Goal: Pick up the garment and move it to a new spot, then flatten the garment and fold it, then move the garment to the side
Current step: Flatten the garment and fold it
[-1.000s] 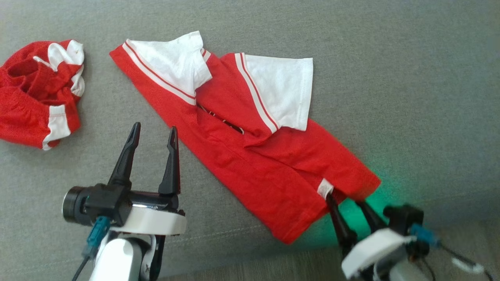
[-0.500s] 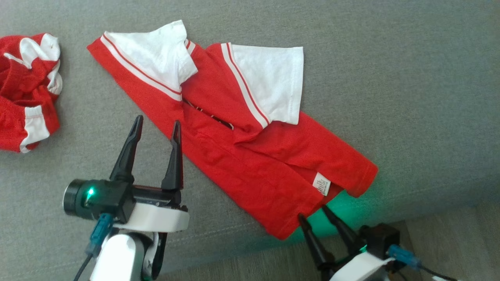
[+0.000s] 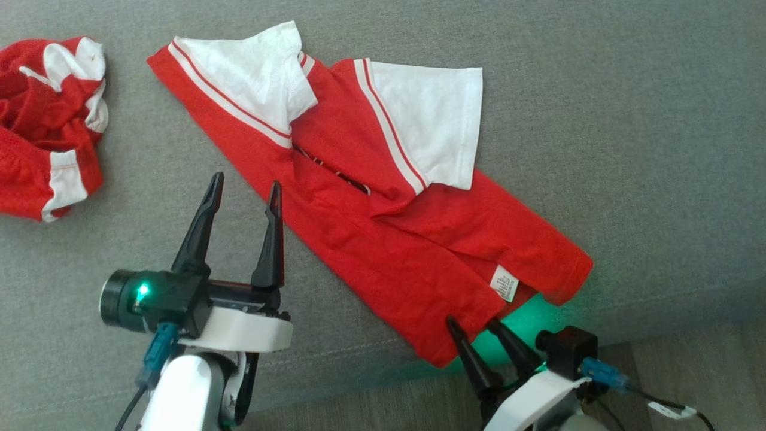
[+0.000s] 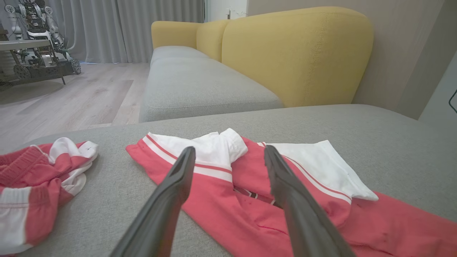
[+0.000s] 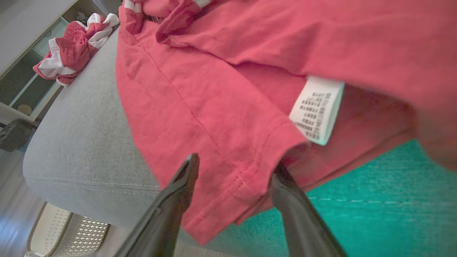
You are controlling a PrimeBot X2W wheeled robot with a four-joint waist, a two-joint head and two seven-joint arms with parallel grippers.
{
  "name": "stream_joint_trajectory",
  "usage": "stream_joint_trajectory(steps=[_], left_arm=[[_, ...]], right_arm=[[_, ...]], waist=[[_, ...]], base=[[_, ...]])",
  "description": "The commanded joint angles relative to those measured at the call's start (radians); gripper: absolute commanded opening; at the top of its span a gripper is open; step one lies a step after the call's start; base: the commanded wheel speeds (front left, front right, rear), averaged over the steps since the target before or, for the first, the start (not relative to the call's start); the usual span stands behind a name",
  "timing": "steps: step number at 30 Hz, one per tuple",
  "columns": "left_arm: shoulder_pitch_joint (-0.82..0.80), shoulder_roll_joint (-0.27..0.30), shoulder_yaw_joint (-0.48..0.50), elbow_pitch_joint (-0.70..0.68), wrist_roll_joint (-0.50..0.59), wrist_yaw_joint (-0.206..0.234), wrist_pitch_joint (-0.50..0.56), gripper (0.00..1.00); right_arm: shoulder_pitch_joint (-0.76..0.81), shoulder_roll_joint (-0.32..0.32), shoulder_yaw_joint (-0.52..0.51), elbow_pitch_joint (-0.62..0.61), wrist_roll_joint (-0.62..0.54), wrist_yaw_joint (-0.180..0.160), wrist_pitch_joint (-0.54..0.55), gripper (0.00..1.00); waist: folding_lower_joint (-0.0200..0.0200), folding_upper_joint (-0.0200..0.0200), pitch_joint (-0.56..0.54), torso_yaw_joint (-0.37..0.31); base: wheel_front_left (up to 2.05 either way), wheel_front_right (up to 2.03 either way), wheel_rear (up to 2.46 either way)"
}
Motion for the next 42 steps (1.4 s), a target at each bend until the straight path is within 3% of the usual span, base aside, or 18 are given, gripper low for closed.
stream_joint_trajectory(steps=[1,2,3,10,19,24,29,31,33,37,42], left_arm=[[-0.028,0.001,0.031,-0.032,0.013,-0.006,-0.005,1.00],[-0.028,0.001,0.032,-0.033,0.013,-0.005,-0.005,1.00],[-0.027,0.001,0.034,-0.033,0.013,-0.005,-0.005,1.00],[-0.016,0.001,0.042,-0.030,0.011,-0.005,-0.005,1.00],[-0.005,0.002,0.053,-0.036,0.001,-0.007,-0.005,1.00],[-0.048,0.035,0.089,-0.049,-0.005,-0.032,-0.005,1.00],[-0.206,0.133,0.136,0.029,-0.022,-0.104,0.008,1.00],[-0.256,0.158,0.142,0.069,-0.030,-0.116,0.045,1.00],[-0.368,0.207,0.140,0.161,-0.059,-0.141,0.159,1.00],[-0.594,0.315,-0.002,0.300,-0.215,-0.163,0.375,1.00],[-0.782,0.490,-0.267,0.364,-0.473,-0.164,0.509,1.00]], right_arm=[[-0.008,0.002,0.032,-0.016,0.012,0.000,-0.006,0.42],[-0.003,0.002,0.034,-0.015,0.018,0.000,-0.006,0.11],[0.002,0.002,0.035,-0.015,0.023,0.000,-0.006,0.00],[0.021,0.001,-0.022,-0.046,0.020,0.000,-0.006,0.00],[0.064,-0.064,-0.288,-0.214,-0.039,0.000,0.004,0.00],[0.074,-0.072,-0.396,-0.334,-0.081,0.000,0.047,0.00],[0.068,-0.057,-0.416,-0.360,-0.125,0.000,0.071,0.00],[0.064,-0.053,-0.412,-0.360,-0.130,0.000,0.071,0.00],[0.052,-0.043,-0.399,-0.357,-0.135,0.000,0.068,0.00],[0.023,-0.030,-0.367,-0.341,-0.140,0.000,0.060,0.00],[-0.010,-0.020,-0.338,-0.311,-0.139,0.000,0.042,0.00]], waist=[[0.0000,0.0000,-0.001,0.001],[0.0000,0.0000,-0.002,0.002],[0.0000,0.0000,-0.002,0.002],[0.0000,0.0000,-0.016,-0.019],[0.0000,0.0000,-0.046,-0.071],[0.0000,0.0000,-0.043,-0.101],[0.0000,0.0000,-0.011,-0.116],[0.0000,0.0000,-0.001,-0.118],[0.0000,0.0000,0.026,-0.124],[0.0000,0.0000,0.086,-0.135],[0.0000,0.0000,0.130,-0.152]], base=[[0.00,0.00,0.00],[0.00,0.00,0.00],[0.00,0.00,0.00],[0.00,0.00,0.00],[0.00,0.00,0.00],[0.00,0.00,0.00],[0.00,0.00,0.00],[0.00,0.00,0.00],[0.00,0.00,0.00],[0.00,0.00,0.00],[0.00,0.00,0.00]])
